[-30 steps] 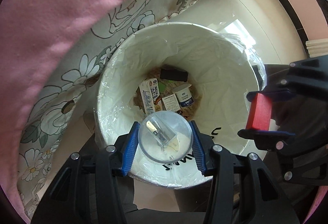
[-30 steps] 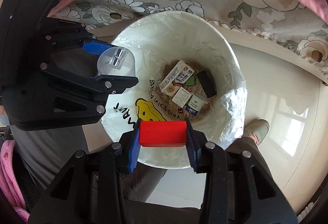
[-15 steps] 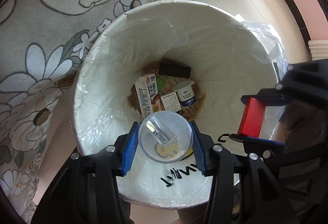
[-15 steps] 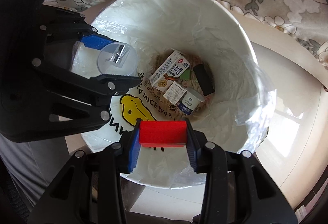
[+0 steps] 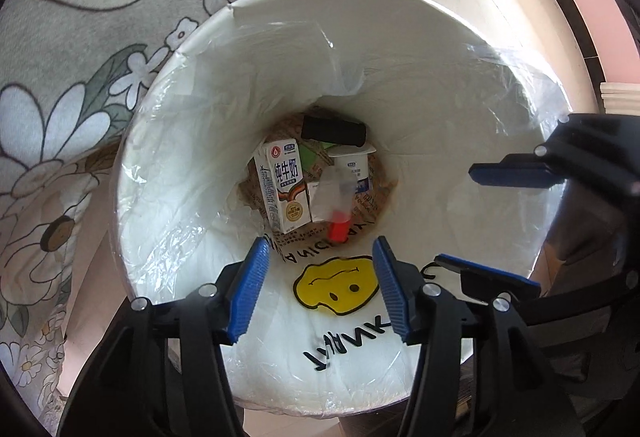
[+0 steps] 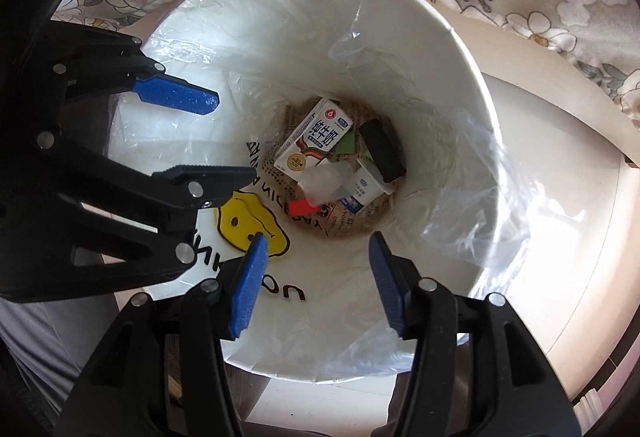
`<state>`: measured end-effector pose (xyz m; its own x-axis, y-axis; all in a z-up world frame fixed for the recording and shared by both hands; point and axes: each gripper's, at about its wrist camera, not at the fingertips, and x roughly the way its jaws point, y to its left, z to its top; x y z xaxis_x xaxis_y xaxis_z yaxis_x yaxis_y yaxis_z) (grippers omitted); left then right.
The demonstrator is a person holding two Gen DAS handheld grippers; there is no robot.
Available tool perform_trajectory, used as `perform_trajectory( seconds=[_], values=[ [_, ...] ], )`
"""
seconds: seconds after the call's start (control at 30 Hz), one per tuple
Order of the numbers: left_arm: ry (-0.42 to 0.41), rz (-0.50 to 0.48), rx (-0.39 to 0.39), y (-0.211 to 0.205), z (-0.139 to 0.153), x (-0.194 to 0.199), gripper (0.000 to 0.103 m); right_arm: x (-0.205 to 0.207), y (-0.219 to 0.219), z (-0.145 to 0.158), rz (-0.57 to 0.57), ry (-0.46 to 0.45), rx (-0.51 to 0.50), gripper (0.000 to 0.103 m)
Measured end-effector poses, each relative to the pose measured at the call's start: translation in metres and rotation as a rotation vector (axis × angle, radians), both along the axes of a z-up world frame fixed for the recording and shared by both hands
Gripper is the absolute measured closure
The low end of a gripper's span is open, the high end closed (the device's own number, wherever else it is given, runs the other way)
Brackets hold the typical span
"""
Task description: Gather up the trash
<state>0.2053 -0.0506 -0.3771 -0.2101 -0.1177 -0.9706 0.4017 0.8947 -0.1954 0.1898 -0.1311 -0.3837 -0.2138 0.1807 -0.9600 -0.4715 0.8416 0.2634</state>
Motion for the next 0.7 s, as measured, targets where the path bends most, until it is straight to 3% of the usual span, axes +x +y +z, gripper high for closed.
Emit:
perform_trajectory(
  seconds=[0.4, 0.7],
  values=[
    [-0.061, 0.014, -0.043, 0.001, 0.039, -0.01, 0.046, -0.003, -0.003, 0.025, -0.019, -0.045, 0.005, 0.05],
    [-0.208, -0.007, -0.066, -0.004, 0.105, -0.024, 0.046, -0.013, -0.014, 0.09, -0.04, -0.158, 0.003, 0.05]
  ],
)
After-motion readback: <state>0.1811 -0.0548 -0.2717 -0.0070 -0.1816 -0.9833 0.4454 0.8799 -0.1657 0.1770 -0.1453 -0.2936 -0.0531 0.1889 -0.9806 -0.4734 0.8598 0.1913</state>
